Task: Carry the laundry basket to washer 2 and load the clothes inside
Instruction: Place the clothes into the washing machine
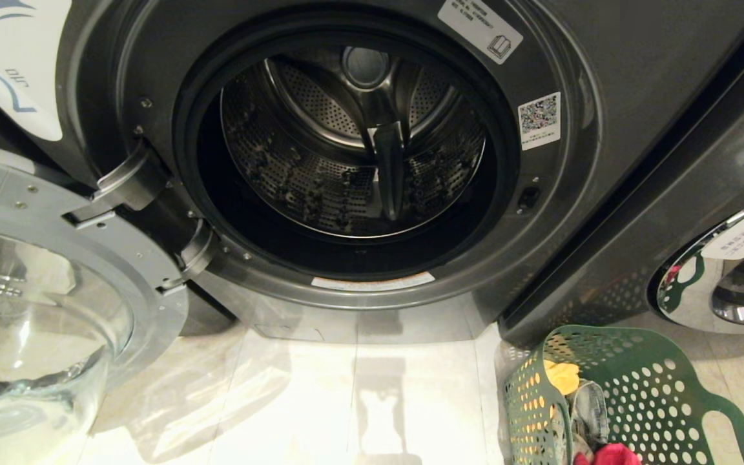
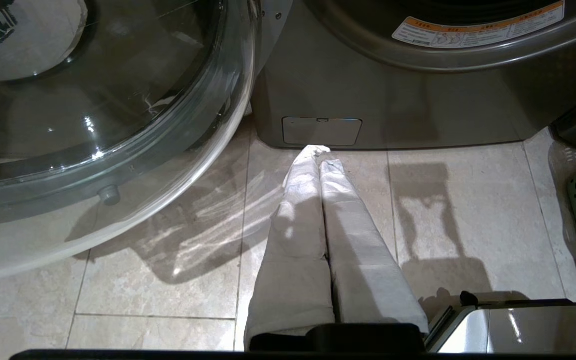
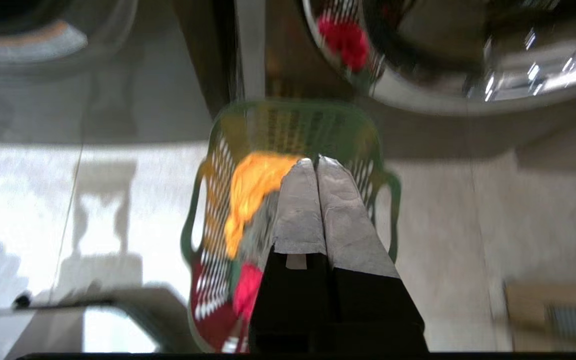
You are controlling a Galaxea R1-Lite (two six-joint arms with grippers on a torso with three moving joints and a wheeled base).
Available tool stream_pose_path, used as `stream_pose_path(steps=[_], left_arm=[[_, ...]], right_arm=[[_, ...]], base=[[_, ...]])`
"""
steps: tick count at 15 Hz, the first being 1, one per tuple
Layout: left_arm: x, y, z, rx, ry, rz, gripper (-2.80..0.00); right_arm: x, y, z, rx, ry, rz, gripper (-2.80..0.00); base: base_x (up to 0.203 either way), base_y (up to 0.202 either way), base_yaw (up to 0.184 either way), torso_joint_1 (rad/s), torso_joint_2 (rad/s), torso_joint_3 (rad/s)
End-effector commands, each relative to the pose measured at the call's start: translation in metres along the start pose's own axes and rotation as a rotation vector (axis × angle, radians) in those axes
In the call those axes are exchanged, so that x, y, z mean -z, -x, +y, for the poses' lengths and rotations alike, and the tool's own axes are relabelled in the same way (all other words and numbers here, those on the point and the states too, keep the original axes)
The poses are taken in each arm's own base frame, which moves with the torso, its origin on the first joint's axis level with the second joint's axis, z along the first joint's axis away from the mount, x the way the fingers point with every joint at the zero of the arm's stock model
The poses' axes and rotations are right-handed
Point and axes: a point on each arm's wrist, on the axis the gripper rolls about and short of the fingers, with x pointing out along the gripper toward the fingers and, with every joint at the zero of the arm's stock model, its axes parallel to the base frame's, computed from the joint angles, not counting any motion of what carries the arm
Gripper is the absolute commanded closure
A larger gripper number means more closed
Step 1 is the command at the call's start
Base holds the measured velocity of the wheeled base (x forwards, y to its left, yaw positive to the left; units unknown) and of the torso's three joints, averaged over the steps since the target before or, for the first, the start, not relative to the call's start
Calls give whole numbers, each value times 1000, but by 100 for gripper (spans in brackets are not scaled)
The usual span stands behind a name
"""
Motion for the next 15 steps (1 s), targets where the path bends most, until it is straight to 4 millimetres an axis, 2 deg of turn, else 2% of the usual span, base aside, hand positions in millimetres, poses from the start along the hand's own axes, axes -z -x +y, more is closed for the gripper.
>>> stream_pose_path(steps=[1,3,7,11,15], left_arm=[[0,0,0,0,1,-1,0],[0,0,0,0,-1,0,0],[0,0,0,0,1,-1,0],[0,0,0,0,-1,-1,0],[0,0,0,0,-1,3,0]], right_arm=[[-23,-31,2,-3,-5,204,0],[-16,-68,6,7,-45,458,0],[32,-122,13,36,-71,913,0],[75,-169,19,94,-158,1116,0],[120,-202,25,78,-259,1209,0]], base=[[0,0,0,0,0,0],[0,0,0,0,0,0],[0,0,0,0,0,0],[0,0,0,0,0,0],[0,0,0,0,0,0]])
